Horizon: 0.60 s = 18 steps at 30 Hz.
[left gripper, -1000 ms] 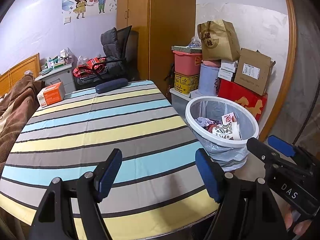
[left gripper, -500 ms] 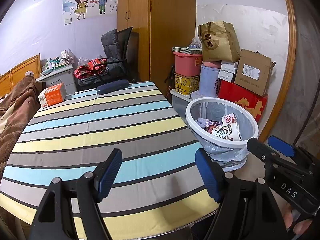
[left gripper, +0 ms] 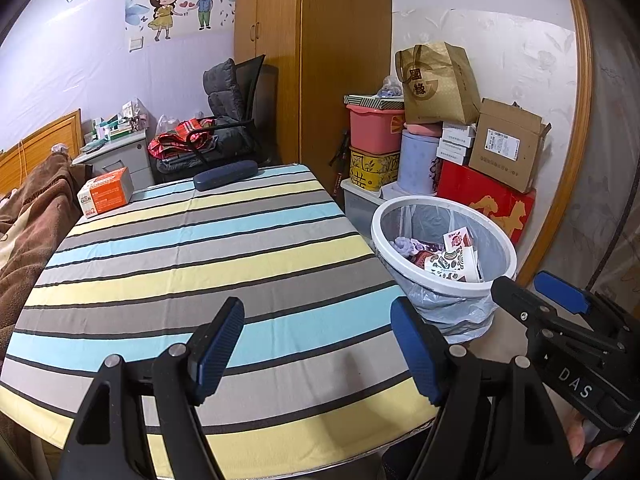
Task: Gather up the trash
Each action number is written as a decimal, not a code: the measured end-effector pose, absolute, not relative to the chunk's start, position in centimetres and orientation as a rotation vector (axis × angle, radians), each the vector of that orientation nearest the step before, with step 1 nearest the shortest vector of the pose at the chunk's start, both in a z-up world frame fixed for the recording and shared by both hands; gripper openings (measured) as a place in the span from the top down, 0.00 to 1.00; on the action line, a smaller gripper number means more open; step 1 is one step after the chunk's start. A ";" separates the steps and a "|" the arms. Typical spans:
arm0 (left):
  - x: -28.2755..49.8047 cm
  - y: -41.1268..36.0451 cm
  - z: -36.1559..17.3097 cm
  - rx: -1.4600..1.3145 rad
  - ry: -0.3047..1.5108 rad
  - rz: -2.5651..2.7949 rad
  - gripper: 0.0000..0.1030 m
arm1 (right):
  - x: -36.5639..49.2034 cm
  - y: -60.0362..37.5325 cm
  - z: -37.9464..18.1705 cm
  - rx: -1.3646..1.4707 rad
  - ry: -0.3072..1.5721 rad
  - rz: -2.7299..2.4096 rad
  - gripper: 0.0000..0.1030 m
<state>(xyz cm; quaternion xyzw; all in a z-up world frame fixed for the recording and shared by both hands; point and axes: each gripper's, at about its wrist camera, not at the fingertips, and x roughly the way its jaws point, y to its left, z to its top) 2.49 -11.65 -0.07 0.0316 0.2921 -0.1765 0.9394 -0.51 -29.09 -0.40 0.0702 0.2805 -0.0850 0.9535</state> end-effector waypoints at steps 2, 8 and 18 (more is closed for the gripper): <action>2.5 -11.7 -0.1 0.064 0.596 -0.359 0.25 | -0.5 -29.1 -0.4 0.143 0.572 -0.172 0.37; 2.5 -11.7 -0.1 0.068 0.597 -0.359 0.25 | -0.5 -29.1 -0.4 0.143 0.570 -0.174 0.37; 2.4 -11.6 0.1 0.067 0.596 -0.365 0.25 | -0.5 -29.1 -0.4 0.140 0.573 -0.172 0.37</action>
